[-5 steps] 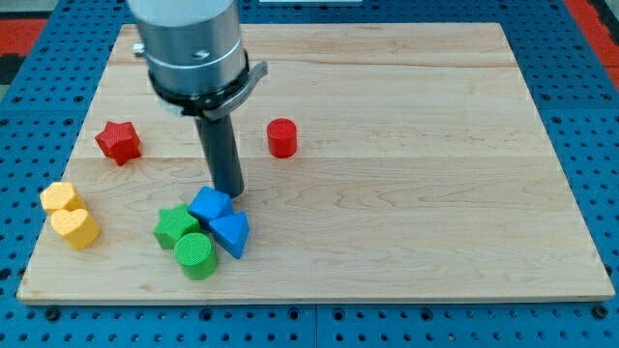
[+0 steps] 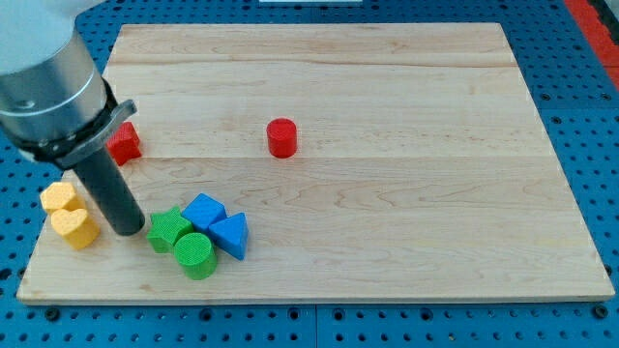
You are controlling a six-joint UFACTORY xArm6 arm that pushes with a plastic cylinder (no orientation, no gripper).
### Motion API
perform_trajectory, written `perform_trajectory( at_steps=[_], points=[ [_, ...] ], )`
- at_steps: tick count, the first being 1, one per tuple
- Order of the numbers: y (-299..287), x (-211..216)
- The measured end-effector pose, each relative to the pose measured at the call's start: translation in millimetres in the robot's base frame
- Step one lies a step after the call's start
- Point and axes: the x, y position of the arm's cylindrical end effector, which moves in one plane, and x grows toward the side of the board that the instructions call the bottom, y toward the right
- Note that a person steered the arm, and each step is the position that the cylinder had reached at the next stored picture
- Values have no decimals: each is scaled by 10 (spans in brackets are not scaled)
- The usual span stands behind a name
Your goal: Separate the yellow hexagon from the yellow heart
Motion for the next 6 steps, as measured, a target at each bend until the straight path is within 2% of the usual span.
perform_trajectory(
  at_steps=[1,2,3,5,6],
  points=[
    [-225,450],
    [-661,405],
    [-861,36],
    [-595,-182],
    [-596,-86]
  ],
)
